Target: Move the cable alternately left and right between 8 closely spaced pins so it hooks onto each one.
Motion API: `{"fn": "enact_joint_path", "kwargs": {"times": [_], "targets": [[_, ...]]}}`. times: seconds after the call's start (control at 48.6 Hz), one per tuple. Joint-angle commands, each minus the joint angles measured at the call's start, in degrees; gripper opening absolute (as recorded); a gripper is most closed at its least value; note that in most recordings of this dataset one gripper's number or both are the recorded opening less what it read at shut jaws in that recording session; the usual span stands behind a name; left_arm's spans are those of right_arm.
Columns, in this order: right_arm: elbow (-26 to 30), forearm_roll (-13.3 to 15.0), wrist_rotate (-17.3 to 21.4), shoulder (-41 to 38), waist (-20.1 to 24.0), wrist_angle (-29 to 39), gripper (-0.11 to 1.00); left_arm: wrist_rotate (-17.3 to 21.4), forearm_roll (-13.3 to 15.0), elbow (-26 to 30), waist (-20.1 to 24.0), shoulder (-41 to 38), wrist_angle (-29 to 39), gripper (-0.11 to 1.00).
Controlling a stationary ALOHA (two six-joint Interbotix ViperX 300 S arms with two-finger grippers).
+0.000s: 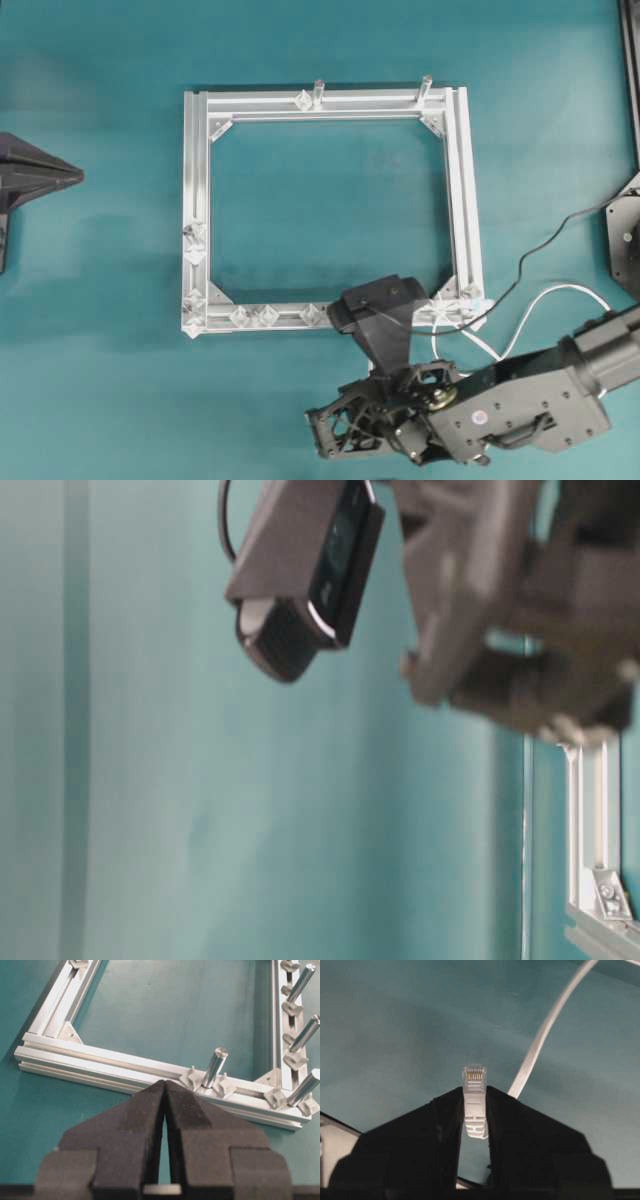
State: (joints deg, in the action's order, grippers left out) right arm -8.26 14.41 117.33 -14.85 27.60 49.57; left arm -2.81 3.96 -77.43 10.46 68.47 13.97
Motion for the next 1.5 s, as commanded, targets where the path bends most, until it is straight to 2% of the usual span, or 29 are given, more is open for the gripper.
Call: {"fn": "enact_joint_path", "kwargs": {"times": [0.0,0.144,0.452,0.905,1.481], "targets": [[2.2,0.6,-0.3,0.2,-0.4,-0.4,0.15,-0.4,0.0,0.5,-0.1,-0.4,-0.5,0.03],[4.5,1.1,-2.5,-1.4,-1.7,-1.4,0.15,-0.4,0.0,0.5,-0.1,-0.4,-0.4,0.03],[10.6,1.0,-11.2,-4.8,-4.5,-1.9,0.15,-0.4,-0.1,0.5,-0.1,-0.4,-0.5,0.03],[12.1,1.0,-14.0,-5.9,-6.0,-2.7,0.15,-0.9,0.0,0.5,-0.1,-0.4,-0.4,0.03],[11.3,1.0,-18.5,-5.9,-11.0,-0.7,0.15,-1.0,0.0,0.4,-0.1,-0.4,-0.4,0.03]]}}
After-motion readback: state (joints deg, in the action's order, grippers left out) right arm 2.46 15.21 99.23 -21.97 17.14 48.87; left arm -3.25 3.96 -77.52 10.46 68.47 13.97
